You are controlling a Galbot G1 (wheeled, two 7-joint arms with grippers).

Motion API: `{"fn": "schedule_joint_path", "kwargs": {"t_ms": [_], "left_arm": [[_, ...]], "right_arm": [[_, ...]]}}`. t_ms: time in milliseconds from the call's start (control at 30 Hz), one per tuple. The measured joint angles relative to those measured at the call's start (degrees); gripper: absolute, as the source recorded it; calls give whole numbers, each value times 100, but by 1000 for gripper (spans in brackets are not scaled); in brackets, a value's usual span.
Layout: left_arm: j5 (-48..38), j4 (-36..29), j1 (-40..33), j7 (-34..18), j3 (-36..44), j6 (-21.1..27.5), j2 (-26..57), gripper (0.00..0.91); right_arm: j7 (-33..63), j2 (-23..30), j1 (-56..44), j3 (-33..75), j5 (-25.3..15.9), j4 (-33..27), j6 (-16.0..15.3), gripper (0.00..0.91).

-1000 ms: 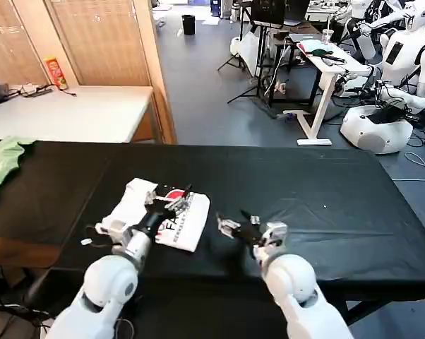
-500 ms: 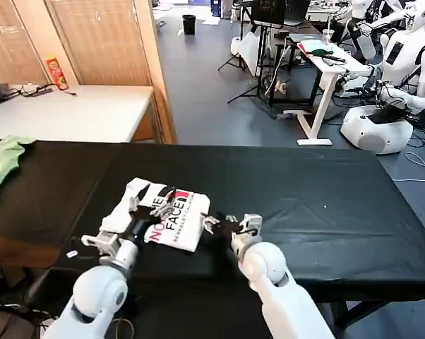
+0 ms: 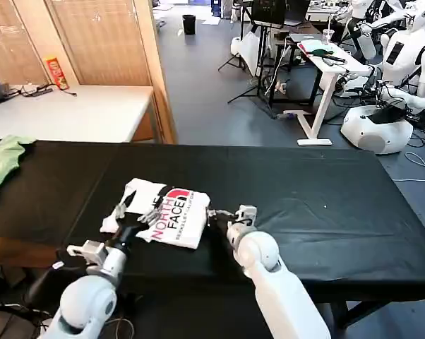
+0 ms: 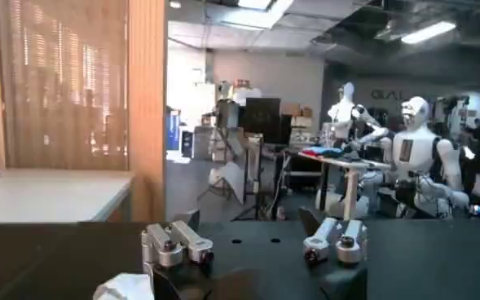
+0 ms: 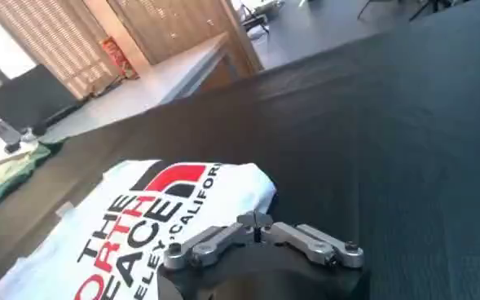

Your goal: Fold and organize the clothes.

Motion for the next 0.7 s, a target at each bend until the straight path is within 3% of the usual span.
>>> {"fn": "schedule_joint_path", "kwargs": {"t_ms": [400, 433, 467, 567, 700], "left_arm": [[25, 36, 149, 5, -94, -101, -87, 878], [28, 43, 153, 5, -90, -102, -92, 878], [32, 47, 158, 5, -88, -108, -96, 878], [34, 66, 174, -8, -98, -132, -106, 878], [60, 146, 241, -2, -144, -440, -94, 878]], "right_arm": [[-213, -812, 168, 525, -4, 199, -210, 0], [-298, -929, 178, 548, -4, 216, -247, 98], [-410, -1068, 182, 564, -20, 243, -286, 878], [-697, -1422, 165, 608, -211, 310, -261, 878], [-1007, -1876, 15, 684, -564, 520, 8, 878]]}}
